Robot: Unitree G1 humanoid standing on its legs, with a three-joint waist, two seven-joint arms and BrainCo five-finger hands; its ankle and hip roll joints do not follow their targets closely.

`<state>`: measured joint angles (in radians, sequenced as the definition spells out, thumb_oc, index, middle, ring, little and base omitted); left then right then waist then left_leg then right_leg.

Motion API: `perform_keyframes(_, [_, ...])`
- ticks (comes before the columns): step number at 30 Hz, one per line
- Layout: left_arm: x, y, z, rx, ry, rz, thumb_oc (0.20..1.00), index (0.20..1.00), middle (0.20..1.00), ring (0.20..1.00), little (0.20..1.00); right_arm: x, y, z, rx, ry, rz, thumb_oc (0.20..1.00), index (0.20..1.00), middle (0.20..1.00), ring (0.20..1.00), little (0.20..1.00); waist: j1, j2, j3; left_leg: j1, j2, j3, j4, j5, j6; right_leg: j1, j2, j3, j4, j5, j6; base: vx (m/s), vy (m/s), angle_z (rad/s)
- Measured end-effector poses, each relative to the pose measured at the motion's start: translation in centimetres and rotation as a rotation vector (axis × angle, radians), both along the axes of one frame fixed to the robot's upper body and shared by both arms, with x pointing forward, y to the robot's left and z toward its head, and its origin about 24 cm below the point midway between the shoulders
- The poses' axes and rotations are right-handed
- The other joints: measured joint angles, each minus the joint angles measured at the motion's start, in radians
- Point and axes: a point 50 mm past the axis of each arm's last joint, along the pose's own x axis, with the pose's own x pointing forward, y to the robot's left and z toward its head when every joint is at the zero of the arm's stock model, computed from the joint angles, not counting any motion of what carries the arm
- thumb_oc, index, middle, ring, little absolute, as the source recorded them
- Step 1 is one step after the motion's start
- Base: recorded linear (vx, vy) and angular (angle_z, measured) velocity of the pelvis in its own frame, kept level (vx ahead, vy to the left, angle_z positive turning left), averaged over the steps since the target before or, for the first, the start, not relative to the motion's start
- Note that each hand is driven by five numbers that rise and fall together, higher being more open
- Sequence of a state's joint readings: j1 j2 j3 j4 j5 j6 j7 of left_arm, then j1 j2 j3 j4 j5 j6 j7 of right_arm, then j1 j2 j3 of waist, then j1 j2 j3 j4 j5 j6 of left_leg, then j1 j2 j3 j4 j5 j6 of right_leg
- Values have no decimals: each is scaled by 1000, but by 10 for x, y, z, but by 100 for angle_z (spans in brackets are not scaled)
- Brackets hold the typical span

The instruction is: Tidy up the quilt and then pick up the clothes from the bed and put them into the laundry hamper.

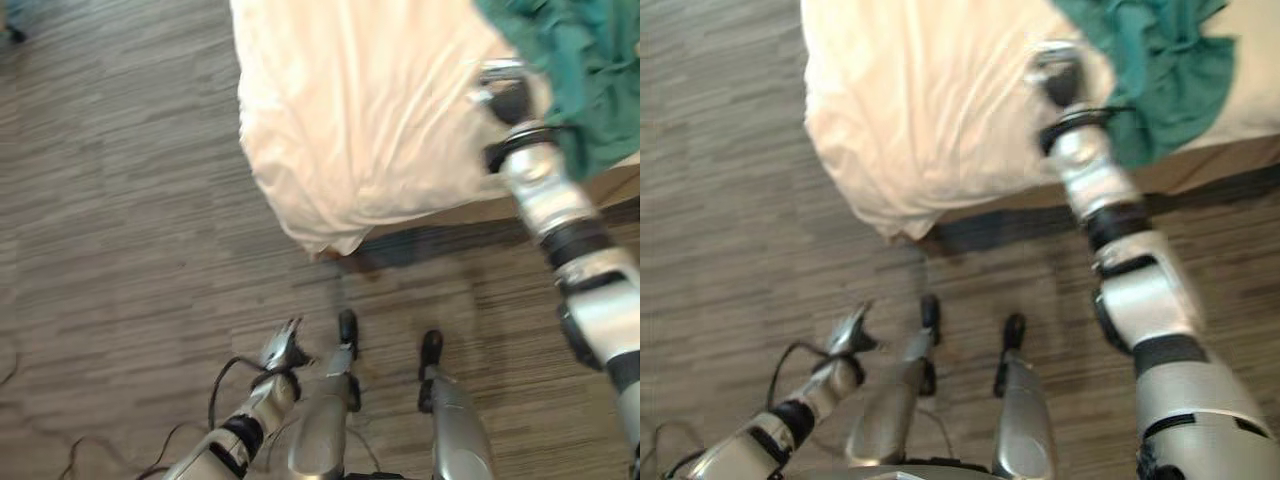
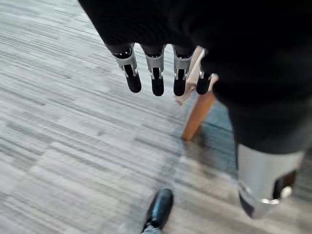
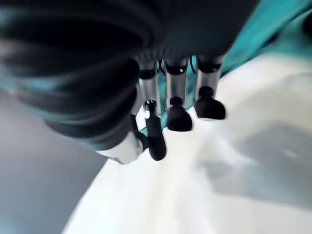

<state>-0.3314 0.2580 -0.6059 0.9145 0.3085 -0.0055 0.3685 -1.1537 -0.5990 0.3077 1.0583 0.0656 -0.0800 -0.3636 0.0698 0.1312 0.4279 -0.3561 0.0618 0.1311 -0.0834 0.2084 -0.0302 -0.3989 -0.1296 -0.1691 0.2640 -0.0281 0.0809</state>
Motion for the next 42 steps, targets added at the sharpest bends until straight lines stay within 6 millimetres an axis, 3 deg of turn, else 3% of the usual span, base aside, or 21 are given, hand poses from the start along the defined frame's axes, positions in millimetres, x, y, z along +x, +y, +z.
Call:
perform_keyframes(3, [-9, 10, -11, -2, 67, 42, 1000, 1000, 1000, 1000, 1000, -49, -62, -152, 70, 480, -248, 200, 200, 200, 200, 200, -21, 3, 4, 30, -31, 4, 1, 0, 18, 7, -36, 4, 55, -43, 10, -14, 44, 16])
perform_keyframes(5, [-7, 16, -8, -58, 62, 122, 1000, 1000, 1000, 1000, 1000, -124, -73, -254, 257, 728, -351, 200, 200, 200, 200, 200, -43, -3, 13, 56, -42, 4, 1, -6, 30, 28, -50, 1, 85, -68, 10, 56, 57, 21])
perform_keyframes(9, [-6, 25, -7, -58, 70, 153, 1000, 1000, 1000, 1000, 1000, -280, -74, -354, 552, 1035, -605, 200, 200, 200, 200, 200, -142, -40, 30, 181, -49, 28, 0, -56, 45, 155, -56, 13, 65, -101, 18, 172, 45, -4])
perform_keyframes(11, [-13, 31, -12, -46, 104, 155, 1000, 1000, 1000, 1000, 1000, -334, -76, -365, 576, 1116, -674, 200, 200, 200, 200, 200, -209, -78, 8, 249, -44, 53, -1, -102, 33, 218, -48, 39, 29, -111, 27, 161, 16, -47])
perform_keyframes(12, [-16, 34, -15, -33, 119, 160, 1000, 1000, 1000, 1000, 1000, -349, -76, -368, 590, 1138, -702, 514, 514, 514, 514, 514, -225, -96, -10, 270, -38, 73, -1, -114, 28, 232, -42, 51, 15, -112, 26, 74, 0, -66])
perform_keyframes(13, [-19, 40, -17, -20, 135, 174, 1000, 1000, 1000, 1000, 1000, -358, -75, -370, 601, 1157, -718, 1000, 1000, 1000, 1000, 1000, -239, -113, -28, 285, -31, 100, -1, -124, 24, 232, -39, 61, 2, -110, 24, 128, -15, -205])
perform_keyframes(17, [-49, 75, -34, 147, 285, 179, 1000, 1000, 1000, 1000, 1000, -363, -51, -384, 633, 1251, -659, 1000, 1000, 1000, 1000, 1000, -257, -189, -114, 436, 90, 488, 0, -171, -10, 233, -197, -511, 64, -97, 31, 167, -142, -244])
perform_keyframes(18, [-59, 79, -40, 218, 328, 124, 1000, 1000, 1000, 1000, 1000, -365, -43, -388, 610, 1296, -624, 1000, 1000, 1000, 1000, 1000, -248, -183, -147, 467, 111, 555, 0, -184, -34, 228, -198, -558, 96, -108, 12, 200, -329, -234])
perform_keyframes(20, [-105, 99, -61, 365, 538, 62, 1000, 1000, 1000, 1000, 1000, -363, -16, -398, 552, 1401, -468, 1000, 1000, 1000, 1000, 1000, -255, -176, -233, 523, 200, 673, 121, -212, -142, 239, -53, -413, 62, -133, -22, 289, -376, -267])
perform_keyframes(21, [-122, 112, -65, 369, 608, 133, 1000, 1000, 1000, 1000, 1000, -357, 3, -403, 566, 1437, -401, 1000, 1000, 1000, 1000, 1000, -229, -202, -247, 495, 294, 613, 334, -218, -154, 251, -5, -310, 15, -127, -110, 326, -412, -297])
perform_keyframes(23, [-144, 107, -74, 345, 691, 162, 1000, 1000, 1000, 1000, 1000, -349, 7, -402, 490, 1450, -317, 1000, 1000, 1000, 1000, 1000, -207, -177, -276, 409, 371, 457, 562, -149, -108, 286, 88, -234, -89, -67, -166, 242, -263, -180])
perform_keyframes(24, [-141, 100, -75, 301, 675, 195, 1000, 1000, 1000, 1000, 1000, -345, 5, -401, 458, 1458, -294, 1000, 1000, 1000, 1000, 1000, -201, -175, -275, 332, 362, 314, 678, -118, -90, 301, 114, -182, -127, -58, -187, 192, -113, -136])
perform_keyframes(25, [-139, 90, -77, 239, 644, 232, 1000, 1000, 1000, 1000, 1000, -323, 8, -398, 369, 1451, -205, 1000, 1000, 1000, 1000, 1000, -134, -201, -269, 233, 209, 48, 839, -188, -80, 319, 136, -49, -177, -27, -204, 192, -30, -252])
perform_keyframes(26, [-126, 88, -72, 184, 570, 299, 1000, 1000, 1000, 1000, 1000, -296, 15, -393, 299, 1414, -111, 1000, 1000, 1000, 1000, 1000, -58, -225, -258, 183, 82, -56, 850, -281, -79, 336, 138, 47, -205, 26, -167, 275, 40, -263])
perform_keyframes(28, [-122, 88, -70, 160, 550, 332, 1000, 1000, 1000, 1000, 1000, -267, 29, -386, 219, 1347, 11, 1000, 1000, 1000, 1000, 1000, -63, -252, -242, 98, 12, -122, 807, -322, -69, 413, 148, 108, -255, 31, -160, 304, 124, -155])
perform_keyframes(30, [-116, 86, -67, 129, 505, 339, 1000, 1000, 1000, 1000, 1000, -247, 41, -380, 176, 1312, 77, 1000, 1000, 1000, 1000, 1000, -29, -266, -245, 47, -9, -121, 589, -317, -69, 479, 158, 186, -326, 9, -132, 448, 200, -154])
perform_keyframes(34, [-93, 74, -61, 113, 450, 280, 1000, 1000, 1000, 1000, 1000, -250, 19, -379, 111, 1344, 30, 1000, 1000, 1000, 1000, 1000, -40, -188, -208, -10, -9, -34, 180, -164, -65, 567, 167, 203, -345, -50, -135, 483, 124, -91])
perform_keyframes(37, [-101, 76, -65, 128, 490, 275, 1000, 1000, 1000, 1000, 1000, -298, 9, -392, 153, 1456, -43, 1000, 1000, 1000, 1000, 1000, -65, -193, -200, 39, -30, 52, 230, -125, 64, 671, 158, 219, -290, -156, -113, 546, 112, -27])
perform_keyframes(38, [-115, 83, -69, 154, 536, 293, 1000, 1000, 1000, 1000, 1000, -308, 17, -397, 177, 1483, -39, 1000, 1000, 1000, 1000, 1000, -60, -201, -207, 91, -35, 50, 200, -93, 97, 607, 149, 224, -117, -218, -56, 426, 55, -22])
perform_keyframes(41, [-101, 82, -64, 182, 508, 268, 1000, 1000, 1000, 1000, 1000, -319, 15, -398, 256, 1468, -103, 1000, 1000, 1000, 1000, 1000, -101, -218, -180, 225, -87, 39, 90, -127, 118, 240, 114, 192, 660, -92, 134, 625, 119, 17])
perform_keyframes(42, [-92, 80, -61, 203, 489, 234, 1000, 1000, 1000, 1000, 1000, -310, 14, -396, 276, 1438, -129, 1000, 1000, 1000, 1000, 1000, -145, -206, -163, 282, -111, 24, 60, -163, 136, 114, 54, 140, 690, -152, 73, 805, 14, 41])
